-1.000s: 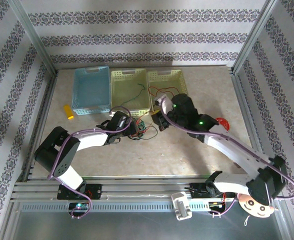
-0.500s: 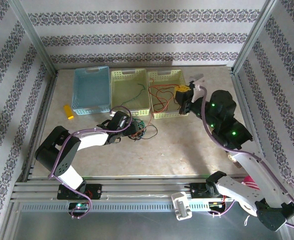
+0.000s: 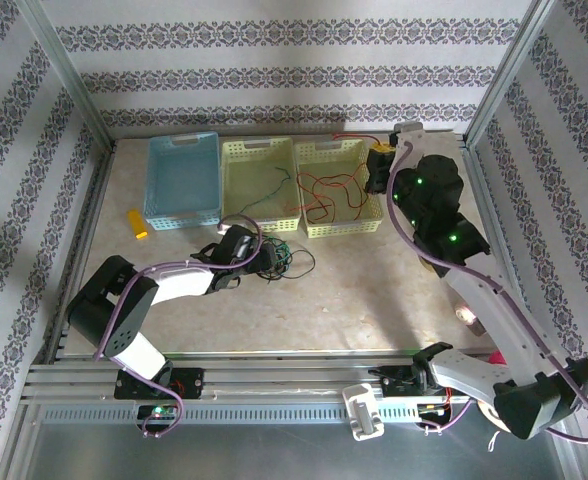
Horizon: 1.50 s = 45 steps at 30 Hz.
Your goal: Untangle the cables
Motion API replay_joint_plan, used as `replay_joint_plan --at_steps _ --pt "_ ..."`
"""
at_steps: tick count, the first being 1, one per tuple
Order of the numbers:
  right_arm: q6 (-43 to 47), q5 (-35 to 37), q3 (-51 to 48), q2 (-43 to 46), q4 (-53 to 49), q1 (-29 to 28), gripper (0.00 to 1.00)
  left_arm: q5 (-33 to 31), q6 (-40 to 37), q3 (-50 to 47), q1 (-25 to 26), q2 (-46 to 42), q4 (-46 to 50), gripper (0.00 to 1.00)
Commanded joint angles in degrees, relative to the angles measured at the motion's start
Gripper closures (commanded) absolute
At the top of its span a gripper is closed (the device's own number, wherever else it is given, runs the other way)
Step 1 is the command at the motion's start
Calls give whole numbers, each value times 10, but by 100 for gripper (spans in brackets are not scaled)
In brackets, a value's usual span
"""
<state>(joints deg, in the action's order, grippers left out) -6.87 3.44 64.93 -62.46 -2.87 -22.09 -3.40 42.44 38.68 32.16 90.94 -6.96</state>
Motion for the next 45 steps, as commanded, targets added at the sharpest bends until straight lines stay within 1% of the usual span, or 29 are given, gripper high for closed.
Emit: replay_joint_plan --at_steps 1,4,9,13,17,22,28,32,33,34,35,36,38,41,45 --pt "0 43 20 -1 41 14 100 -18 16 -26 -1 -6 19 1" --pt "-11 34 18 -8 51 30 100 -29 22 -38 -1 -18 20 1" --pt "-23 -3 14 -38 61 56 100 -28 20 -40 -1 -24 18 1" --pt "-36 -19 7 -94 70 70 100 -23 17 -32 -1 -21 18 1" --pt "-56 -11 5 -170 64 64 100 -16 16 -25 0 -18 19 1" --pt "-74 22 30 -268 19 40 100 -16 15 -26 0 -19 21 1" --pt "-92 26 134 -410 -117 31 100 -4 3 -22 3 -20 23 1" --pt "-111 14 181 -469 -164 37 100 8 -15 -13 6 -21 24 1" --pt "-115 14 186 -473 -166 38 98 10 -19 -10 7 -21 23 1" --pt "-120 16 190 -476 -169 40 93 15 -22 -8 7 -24 23 1" --pt "-123 16 194 -477 -173 43 82 19 -25 -8 9 -26 20 1" --pt "-124 19 197 -475 -176 45 73 20 -27 -7 9 -30 19 1" --pt "-125 36 195 -462 -182 47 63 19 -29 -8 11 -41 17 1" --pt "-123 61 178 -426 -180 50 56 -1 -27 -11 11 -63 18 1" --pt "-117 68 140 -363 -166 50 53 -28 -32 -13 11 -94 21 1"
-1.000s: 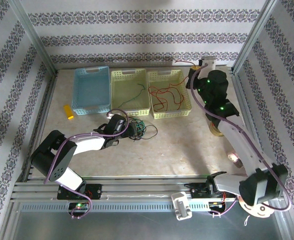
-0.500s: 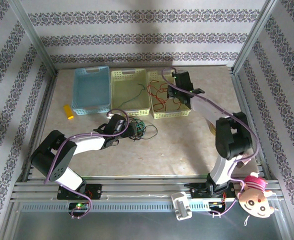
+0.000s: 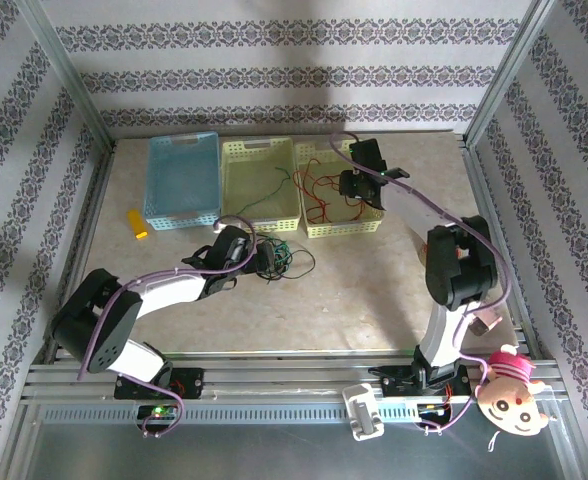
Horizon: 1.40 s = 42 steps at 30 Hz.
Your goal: Untangle the cables
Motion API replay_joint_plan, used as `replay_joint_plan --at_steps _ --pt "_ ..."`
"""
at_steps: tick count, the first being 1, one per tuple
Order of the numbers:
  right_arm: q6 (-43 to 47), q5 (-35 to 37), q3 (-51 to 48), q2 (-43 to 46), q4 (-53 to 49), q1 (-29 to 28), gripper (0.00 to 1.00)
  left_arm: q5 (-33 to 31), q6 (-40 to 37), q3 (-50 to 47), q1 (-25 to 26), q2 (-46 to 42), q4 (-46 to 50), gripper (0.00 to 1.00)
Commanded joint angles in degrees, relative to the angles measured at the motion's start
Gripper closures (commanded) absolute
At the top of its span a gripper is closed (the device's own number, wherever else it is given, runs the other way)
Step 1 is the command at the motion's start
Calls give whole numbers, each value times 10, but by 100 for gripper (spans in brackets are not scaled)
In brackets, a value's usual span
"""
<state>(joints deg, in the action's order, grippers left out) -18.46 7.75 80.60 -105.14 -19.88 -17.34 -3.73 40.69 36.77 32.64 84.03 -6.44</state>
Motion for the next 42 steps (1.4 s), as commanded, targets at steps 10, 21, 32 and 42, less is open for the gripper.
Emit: replay_joint_plan --at_steps 10,21,32,42 --pt "24 -187 -173 205 37 -78 53 10 -36 22 7 -39 28 1" --pt "46 -291 -207 108 17 -189 56 7 -13 18 7 -7 25 5" --pt "20 -274 -156 27 10 -191 57 -51 27 3 6 -14 61 7" --pt "80 -260 -136 -8 -47 -231 56 -26 21 10 6 7 58 8"
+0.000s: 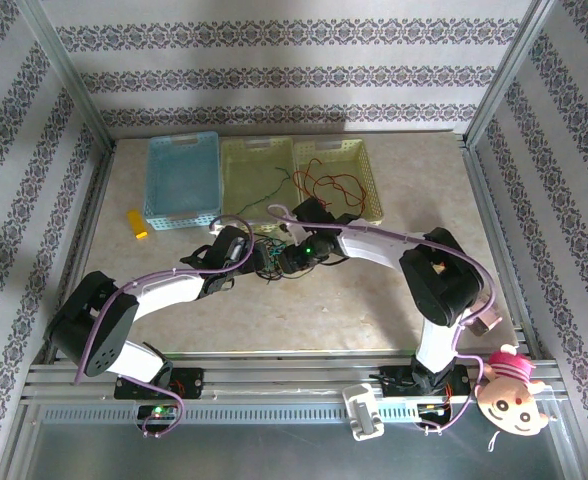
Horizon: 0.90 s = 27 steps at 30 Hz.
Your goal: Untangle the cables
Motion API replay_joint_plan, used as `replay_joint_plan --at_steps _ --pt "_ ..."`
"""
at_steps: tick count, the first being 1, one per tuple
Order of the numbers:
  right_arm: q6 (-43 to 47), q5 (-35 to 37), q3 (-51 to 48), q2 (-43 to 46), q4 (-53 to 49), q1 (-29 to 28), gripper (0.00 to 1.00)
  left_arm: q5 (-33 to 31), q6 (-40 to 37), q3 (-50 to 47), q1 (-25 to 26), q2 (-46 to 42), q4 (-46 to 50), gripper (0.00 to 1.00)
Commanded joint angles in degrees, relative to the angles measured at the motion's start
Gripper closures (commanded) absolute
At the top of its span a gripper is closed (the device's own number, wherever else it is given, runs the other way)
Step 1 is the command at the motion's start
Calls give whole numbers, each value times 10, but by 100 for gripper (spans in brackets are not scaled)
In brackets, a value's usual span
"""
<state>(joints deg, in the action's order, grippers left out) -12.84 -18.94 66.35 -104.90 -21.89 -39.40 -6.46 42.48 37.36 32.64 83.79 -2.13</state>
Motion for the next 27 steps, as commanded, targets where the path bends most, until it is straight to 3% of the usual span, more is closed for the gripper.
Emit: replay_joint_plan --at_steps 1,6,8,11,14,23,27 --pt "24 1 3 -13 -27 -12 56 5 2 7 6 15 15 8" --pt "23 1 12 -48 -46 -14 58 15 -1 21 6 38 13 8" --pt "23 13 14 -53 -59 -13 67 17 -1 28 6 45 14 8" --pt "12 44 -6 -28 -57 -2 88 15 0 34 6 50 19 9" --pt "4 75 -35 13 -59 16 99 8 1 33 6 51 22 11" --pt "-20 67 -84 91 -120 93 100 -5 5 38 6 71 31 17" --pt "-19 61 -93 96 -119 97 100 70 -34 36 8 70 -35 17"
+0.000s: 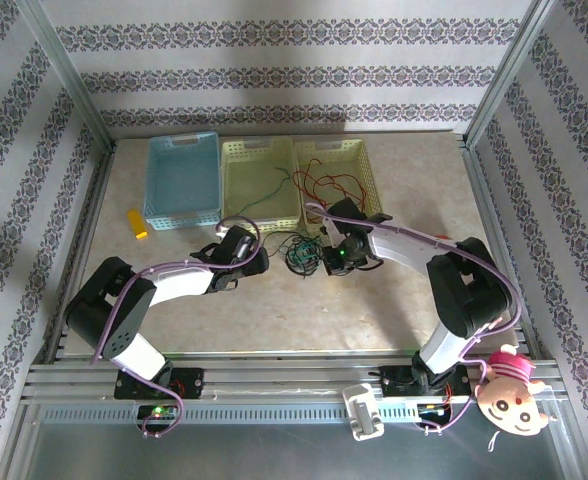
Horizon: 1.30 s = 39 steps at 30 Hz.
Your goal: Untangle the cables
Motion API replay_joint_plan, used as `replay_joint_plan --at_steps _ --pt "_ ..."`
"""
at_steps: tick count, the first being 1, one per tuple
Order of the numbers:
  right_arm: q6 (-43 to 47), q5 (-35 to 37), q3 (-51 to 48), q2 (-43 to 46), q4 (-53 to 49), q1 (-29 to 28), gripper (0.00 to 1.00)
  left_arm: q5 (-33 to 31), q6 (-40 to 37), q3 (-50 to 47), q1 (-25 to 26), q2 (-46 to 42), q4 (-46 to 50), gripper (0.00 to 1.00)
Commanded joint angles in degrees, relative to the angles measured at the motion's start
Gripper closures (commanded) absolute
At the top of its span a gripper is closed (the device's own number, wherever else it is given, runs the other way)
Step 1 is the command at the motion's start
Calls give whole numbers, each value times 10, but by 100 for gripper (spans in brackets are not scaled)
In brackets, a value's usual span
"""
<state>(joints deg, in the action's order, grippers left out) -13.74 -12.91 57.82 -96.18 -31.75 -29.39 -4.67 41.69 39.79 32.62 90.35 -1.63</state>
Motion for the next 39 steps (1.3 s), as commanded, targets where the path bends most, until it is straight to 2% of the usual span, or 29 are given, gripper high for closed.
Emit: replay_joint_plan --at_steps 1,5,8,12,18,25,30,34,39 --pt "-9 -3 -6 6 -21 -3 100 72 -37 14 9 3 -56 17" --pt "-10 -7 -1 -5 -19 -1 100 156 -89 46 22 1 -73 17" --pt "-12 -13 0 -8 -17 3 100 202 -128 87 43 18 -49 17" --pt "-16 -23 -5 -8 -11 10 100 216 -176 138 81 50 -7 24" --pt "-20 -26 -9 -3 -8 19 100 158 -199 192 113 106 56 47" --pt "-23 -31 -13 7 -3 26 100 90 -198 194 122 118 73 71" --pt "-25 -30 -16 12 0 27 100 32 -189 173 124 95 29 98" --pt "-29 -21 -19 18 2 30 100 -18 -185 134 124 31 -17 100" --pt "-52 -12 -35 39 18 54 100 -120 -177 96 124 -78 20 100"
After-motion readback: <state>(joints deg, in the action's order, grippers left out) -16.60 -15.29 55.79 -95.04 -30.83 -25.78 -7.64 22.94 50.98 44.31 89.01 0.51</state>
